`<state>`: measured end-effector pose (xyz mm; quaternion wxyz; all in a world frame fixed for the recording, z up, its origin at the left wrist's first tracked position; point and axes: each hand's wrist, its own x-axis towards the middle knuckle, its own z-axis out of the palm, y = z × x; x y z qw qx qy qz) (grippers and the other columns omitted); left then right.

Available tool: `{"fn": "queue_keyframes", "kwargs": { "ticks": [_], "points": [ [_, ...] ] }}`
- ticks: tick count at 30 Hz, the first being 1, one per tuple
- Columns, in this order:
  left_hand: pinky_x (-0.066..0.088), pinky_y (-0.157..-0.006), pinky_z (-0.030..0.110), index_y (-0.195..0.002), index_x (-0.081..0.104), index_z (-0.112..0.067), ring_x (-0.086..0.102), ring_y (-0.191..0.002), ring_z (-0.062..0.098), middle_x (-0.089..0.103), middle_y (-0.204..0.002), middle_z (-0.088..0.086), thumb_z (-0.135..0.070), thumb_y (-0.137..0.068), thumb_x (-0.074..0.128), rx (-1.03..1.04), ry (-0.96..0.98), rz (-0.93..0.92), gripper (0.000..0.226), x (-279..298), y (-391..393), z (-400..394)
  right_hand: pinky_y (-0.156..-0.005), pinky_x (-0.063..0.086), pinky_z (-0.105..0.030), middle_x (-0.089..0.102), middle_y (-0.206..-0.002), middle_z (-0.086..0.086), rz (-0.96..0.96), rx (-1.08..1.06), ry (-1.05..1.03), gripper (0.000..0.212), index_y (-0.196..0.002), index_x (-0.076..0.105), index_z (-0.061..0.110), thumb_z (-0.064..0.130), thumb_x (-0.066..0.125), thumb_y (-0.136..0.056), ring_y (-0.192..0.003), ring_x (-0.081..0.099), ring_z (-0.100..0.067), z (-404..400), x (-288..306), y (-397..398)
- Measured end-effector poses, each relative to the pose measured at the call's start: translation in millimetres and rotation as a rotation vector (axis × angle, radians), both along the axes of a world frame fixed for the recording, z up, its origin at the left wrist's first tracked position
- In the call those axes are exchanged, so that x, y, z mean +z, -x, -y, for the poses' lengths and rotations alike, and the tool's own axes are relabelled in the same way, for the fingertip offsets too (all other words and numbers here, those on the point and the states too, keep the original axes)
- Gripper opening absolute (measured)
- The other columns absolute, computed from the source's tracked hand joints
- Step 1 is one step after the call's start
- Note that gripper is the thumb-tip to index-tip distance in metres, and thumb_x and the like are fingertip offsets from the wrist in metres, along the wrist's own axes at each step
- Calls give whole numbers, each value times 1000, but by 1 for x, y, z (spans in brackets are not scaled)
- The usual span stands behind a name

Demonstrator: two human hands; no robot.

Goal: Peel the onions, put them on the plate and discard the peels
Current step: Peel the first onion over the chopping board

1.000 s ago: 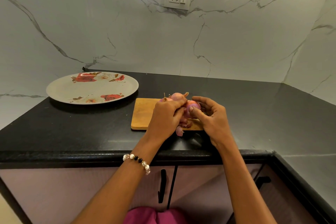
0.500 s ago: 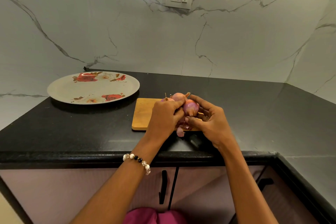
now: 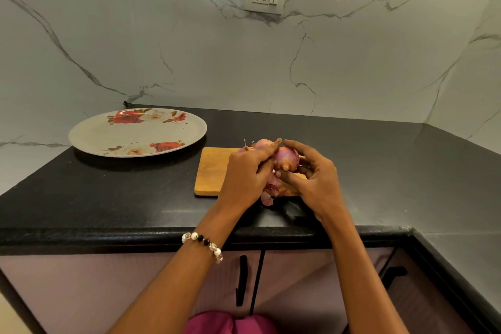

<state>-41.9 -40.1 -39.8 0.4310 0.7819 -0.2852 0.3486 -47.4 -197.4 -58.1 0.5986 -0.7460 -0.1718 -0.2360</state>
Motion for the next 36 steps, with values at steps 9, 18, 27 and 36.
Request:
{"fn": "queue_keyframes", "kwargs": {
  "ticks": [9, 18, 27, 36],
  "points": [
    [51, -92, 23, -118, 66, -10, 64, -102, 11, 71, -110, 7, -3, -85, 66, -27, 120, -160, 33, 2, 2, -3, -85, 60, -36, 69, -115, -1, 15, -16, -11, 58, -118, 65, 33, 4, 87, -71, -101, 69, -20, -2, 5, 6],
    [50, -81, 9, -109, 71, -12, 65, -90, 5, 73, -102, 4, -3, -86, 66, 24, 279, -244, 26, 4, 0, -4, -93, 57, -41, 71, -117, -7, -20, 12, -104, 67, -129, 65, 12, 25, 85, -66, -108, 70, -21, -5, 7, 9],
    [54, -77, 15, -108, 72, -12, 67, -85, 3, 73, -99, 1, -16, -83, 72, -52, 311, -299, 25, 4, 5, -3, -87, 59, -32, 72, -111, -5, -33, -26, -118, 66, -125, 64, 8, 21, 85, -64, -101, 72, -17, -2, 8, 10],
    [52, -86, 16, -108, 71, -10, 63, -89, 0, 73, -102, 3, -8, -83, 70, -35, 290, -314, 25, 5, 4, -5, -78, 57, -22, 70, -112, -3, -7, -9, -92, 66, -122, 64, 9, 18, 85, -61, -98, 71, -14, -3, 11, 11]
  ]
}}
